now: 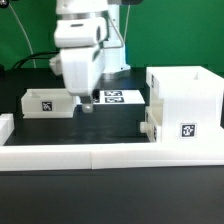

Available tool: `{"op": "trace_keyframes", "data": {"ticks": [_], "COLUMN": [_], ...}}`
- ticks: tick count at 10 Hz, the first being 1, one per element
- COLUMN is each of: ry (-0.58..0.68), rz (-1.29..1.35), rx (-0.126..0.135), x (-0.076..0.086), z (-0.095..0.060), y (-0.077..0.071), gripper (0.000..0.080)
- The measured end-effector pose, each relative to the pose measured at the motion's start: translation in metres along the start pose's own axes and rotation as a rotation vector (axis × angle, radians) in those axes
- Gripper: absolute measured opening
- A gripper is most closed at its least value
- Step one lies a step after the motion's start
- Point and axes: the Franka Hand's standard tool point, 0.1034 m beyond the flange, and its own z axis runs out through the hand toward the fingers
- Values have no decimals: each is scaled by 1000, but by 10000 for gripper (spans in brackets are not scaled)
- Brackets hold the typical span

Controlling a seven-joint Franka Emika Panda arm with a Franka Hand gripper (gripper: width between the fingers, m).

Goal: Assemble drawer

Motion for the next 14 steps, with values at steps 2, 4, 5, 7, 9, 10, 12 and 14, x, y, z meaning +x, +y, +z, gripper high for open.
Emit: {"op": "trace_keyframes", "data": {"ticks": [2, 4, 5, 7, 9, 10, 12, 14], "ry": [-10, -11, -10, -10, -3, 4, 7, 15], "rz": [60, 77, 97, 108, 279, 394, 571, 773], "rx": [-37, -38, -38, -37, -37, -44, -73, -72], "x": [-31, -37, -36, -37, -36, -40, -53, -56], "z": [-11, -10, -10, -9, -9, -10, -13, -11], "y": [-17, -21, -21, -22, -22, -24, -37, -51], "gripper": [648, 648, 648, 648, 648, 648, 648, 648]}}
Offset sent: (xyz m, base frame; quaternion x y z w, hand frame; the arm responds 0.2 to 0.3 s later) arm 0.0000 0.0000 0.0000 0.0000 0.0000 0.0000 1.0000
